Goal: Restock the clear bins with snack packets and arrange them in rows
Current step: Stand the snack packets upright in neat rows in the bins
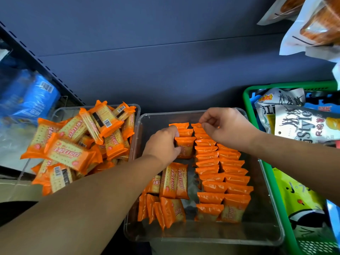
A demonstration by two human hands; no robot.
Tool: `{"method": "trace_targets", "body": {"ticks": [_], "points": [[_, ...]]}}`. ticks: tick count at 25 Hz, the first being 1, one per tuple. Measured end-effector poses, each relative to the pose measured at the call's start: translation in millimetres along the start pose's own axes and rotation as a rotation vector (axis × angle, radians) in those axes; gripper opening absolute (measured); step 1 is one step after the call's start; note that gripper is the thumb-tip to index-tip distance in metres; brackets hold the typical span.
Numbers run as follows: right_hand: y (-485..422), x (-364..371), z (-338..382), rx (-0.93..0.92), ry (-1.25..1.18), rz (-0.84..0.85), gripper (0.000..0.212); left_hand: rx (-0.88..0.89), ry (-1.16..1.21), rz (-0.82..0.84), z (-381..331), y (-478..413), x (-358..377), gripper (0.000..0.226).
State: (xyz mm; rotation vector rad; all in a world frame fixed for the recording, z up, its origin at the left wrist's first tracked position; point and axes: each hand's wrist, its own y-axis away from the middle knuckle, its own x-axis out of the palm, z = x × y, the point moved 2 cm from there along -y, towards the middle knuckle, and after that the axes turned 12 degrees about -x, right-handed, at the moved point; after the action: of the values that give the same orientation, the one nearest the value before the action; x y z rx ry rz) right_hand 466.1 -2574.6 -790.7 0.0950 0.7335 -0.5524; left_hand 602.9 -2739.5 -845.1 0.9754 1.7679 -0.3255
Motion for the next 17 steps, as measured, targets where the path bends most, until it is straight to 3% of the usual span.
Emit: {"method": "trace_targets", "body": {"ticks": [5, 7, 11, 14, 17], "points": [[2, 5, 6, -0.043, 0.021, 0.054, 0.014, -0.156, -0.015, 0.091, 4, 8, 0, 0.025], [0, 5, 11, -0.061, 0.03, 0.075, 0.014, -0.087, -0.144, 0.25, 8, 9, -8, 0.024], [-1, 6, 16, -0.089, 0.04, 0.108, 0.011, 0.015, -0.497, 0.587, 4, 28, -10, 0.057], [3, 10, 19, -0.118, 0.037, 0.131, 0.012, -0.084, -0.299, 0.611, 6, 28, -10, 0.064], [10, 18, 21, -0.176, 0.116, 0.213, 0.01, -0.296, 0.168, 0.663, 12, 25, -13, 0.039]]}}
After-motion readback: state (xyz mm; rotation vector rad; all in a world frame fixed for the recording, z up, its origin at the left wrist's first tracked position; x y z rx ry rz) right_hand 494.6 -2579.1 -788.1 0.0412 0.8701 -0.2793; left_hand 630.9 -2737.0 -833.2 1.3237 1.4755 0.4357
